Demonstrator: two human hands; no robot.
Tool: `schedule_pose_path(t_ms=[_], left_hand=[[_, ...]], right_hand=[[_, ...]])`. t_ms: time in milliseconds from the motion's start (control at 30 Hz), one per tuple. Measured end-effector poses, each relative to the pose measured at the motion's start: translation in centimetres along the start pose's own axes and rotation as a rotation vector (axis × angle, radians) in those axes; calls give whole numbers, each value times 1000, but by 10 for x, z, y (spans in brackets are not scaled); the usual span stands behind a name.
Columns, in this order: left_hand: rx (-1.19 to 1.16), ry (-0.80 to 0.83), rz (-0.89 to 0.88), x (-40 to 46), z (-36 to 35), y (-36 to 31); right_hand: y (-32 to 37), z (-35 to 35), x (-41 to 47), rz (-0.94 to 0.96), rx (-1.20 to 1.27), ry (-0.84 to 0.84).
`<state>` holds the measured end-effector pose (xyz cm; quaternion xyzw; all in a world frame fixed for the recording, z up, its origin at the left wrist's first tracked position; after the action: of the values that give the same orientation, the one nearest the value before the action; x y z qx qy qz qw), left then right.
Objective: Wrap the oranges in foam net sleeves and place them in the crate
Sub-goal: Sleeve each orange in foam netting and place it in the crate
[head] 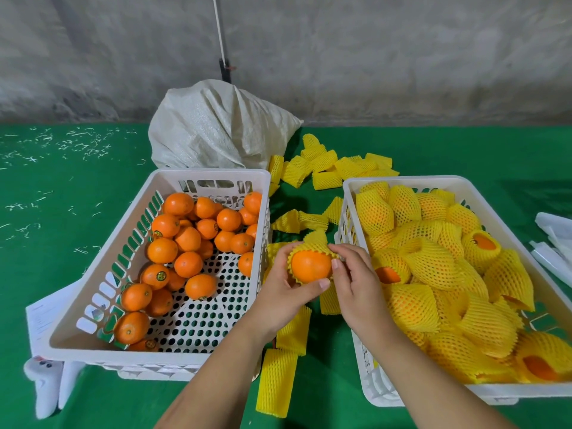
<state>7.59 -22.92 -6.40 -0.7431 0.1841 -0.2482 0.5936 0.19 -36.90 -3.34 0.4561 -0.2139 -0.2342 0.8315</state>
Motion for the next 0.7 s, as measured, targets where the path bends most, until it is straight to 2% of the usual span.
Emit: schedule_pose_path(t_ms=[133, 233, 300, 400, 533, 600, 700], left_hand=[[157, -54, -3, 0, 8, 2], [314, -92, 16, 0, 12, 7], [225, -70, 26, 0, 10, 11], [71, 13, 63, 0, 4, 14], [69, 41, -6, 0, 3, 10], [191, 40, -52, -1, 4, 6], [548, 46, -112, -3, 5, 4]], right_hand=[[-2, 2, -2, -17, -13, -28], [6, 0, -10, 83, -13, 3], [9, -5, -11, 115, -52, 42], [5, -8, -7, 62, -75, 38], [2, 2, -2, 39, 18, -40], [2, 4, -3, 55, 5, -58], [4, 2, -3, 85, -47, -55]])
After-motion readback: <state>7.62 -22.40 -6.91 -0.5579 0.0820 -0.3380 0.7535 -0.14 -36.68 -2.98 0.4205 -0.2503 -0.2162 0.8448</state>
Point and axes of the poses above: each hand's wrist, its own x-axis towards the middle knuckle, its own z-axis out of the back of the hand, y = z × x, the point moved 7 cm from there along x, towards the middle knuckle, and after that the axes turned 15 degrees about -z, right-handed, at the moved point
